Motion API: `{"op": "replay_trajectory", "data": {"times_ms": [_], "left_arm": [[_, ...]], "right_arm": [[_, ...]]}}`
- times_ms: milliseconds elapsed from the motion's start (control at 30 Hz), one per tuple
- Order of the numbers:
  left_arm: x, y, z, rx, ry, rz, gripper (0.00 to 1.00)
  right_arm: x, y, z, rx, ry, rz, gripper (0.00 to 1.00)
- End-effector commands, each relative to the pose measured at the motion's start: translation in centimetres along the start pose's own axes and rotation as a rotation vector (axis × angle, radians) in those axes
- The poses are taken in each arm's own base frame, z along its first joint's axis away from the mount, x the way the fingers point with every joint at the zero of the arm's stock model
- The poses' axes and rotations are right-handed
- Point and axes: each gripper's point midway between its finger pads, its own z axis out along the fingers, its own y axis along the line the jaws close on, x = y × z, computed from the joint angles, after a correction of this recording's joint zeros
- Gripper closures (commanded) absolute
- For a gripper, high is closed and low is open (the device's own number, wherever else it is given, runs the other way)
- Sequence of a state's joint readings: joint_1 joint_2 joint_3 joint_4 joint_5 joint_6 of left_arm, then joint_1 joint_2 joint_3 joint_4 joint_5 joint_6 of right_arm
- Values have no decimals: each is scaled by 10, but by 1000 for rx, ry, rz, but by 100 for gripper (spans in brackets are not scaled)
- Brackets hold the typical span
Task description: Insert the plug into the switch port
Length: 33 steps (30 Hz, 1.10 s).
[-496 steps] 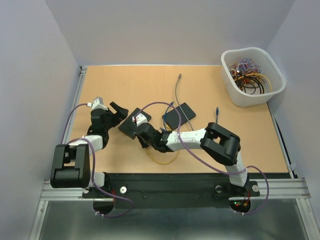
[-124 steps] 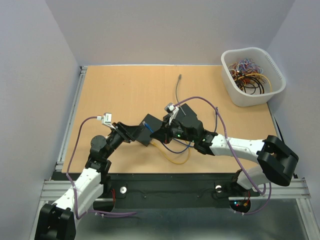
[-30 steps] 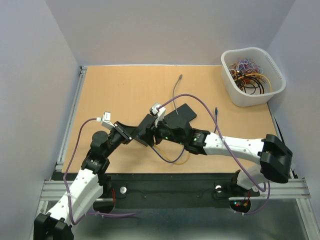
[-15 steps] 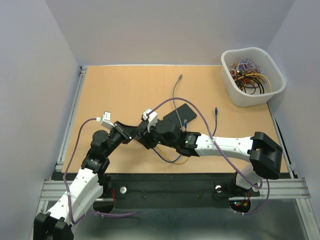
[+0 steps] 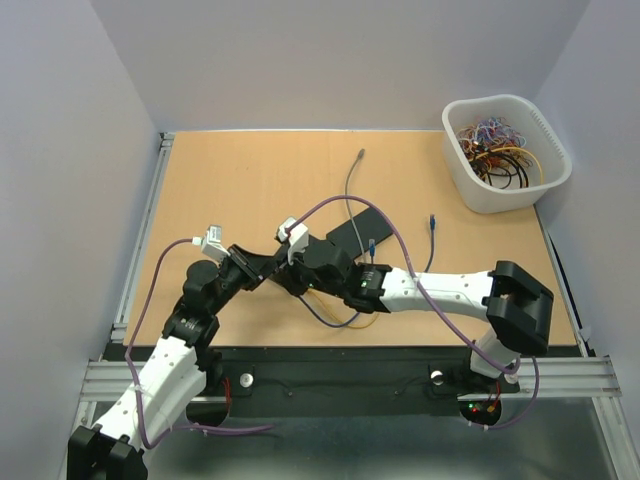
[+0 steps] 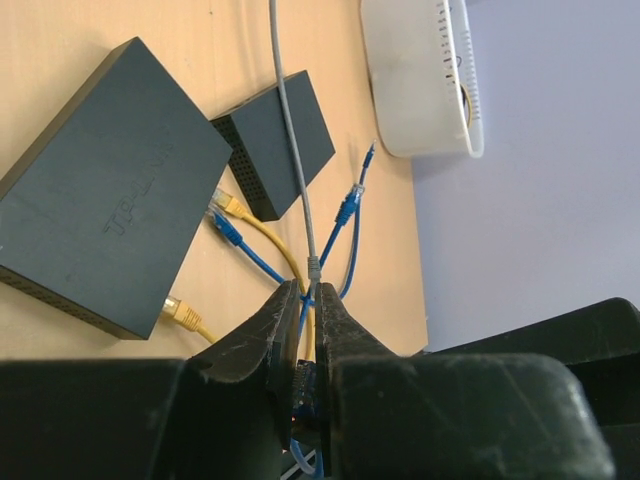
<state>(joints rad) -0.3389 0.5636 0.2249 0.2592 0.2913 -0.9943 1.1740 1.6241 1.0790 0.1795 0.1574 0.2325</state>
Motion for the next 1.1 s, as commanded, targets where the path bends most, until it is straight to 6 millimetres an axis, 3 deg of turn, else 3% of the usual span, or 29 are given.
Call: {"op": "replay_trajectory", "data": {"times_ms": [0, 67, 100, 167, 200, 233, 267, 300, 367, 600, 800, 933, 1067], "left_arm": [[-14, -39, -6, 125, -37, 38, 100], [-13, -42, -7, 139, -31, 43, 100], [-13, -43, -7, 145, -27, 44, 95], [-13, -48, -10, 164, -28, 57, 73], [-15, -53, -12, 184, -38, 68, 55], [-17, -56, -14, 192, -45, 72, 48], [-18, -58, -16, 198, -52, 77, 42], [-20, -63, -19, 217, -69, 87, 35], [-22, -68, -23, 238, -81, 98, 32], [-25, -90, -39, 349, -117, 145, 32], [-25, -86, -38, 344, -130, 169, 32], [-25, -80, -35, 330, -130, 174, 33], [-25, -80, -33, 335, -131, 183, 35]], "right_arm": [[-9, 10, 6, -9, -34, 14, 100], [-6, 10, 6, -7, -34, 15, 99], [-6, 10, 6, -8, -37, 16, 100], [0, 8, 2, -12, -33, 20, 100], [-5, 12, -2, -37, -60, 25, 100], [-7, 16, -6, -70, -78, 22, 100], [13, 25, -13, -154, -46, 12, 100], [-4, 31, -21, -210, -110, 16, 100], [3, 45, -34, -350, -99, 21, 99], [-5, 57, -66, -597, -128, 59, 100], [-12, 58, -75, -645, -135, 64, 100], [-7, 52, -79, -672, -113, 74, 99], [0, 59, -91, -763, -77, 69, 100]]}}
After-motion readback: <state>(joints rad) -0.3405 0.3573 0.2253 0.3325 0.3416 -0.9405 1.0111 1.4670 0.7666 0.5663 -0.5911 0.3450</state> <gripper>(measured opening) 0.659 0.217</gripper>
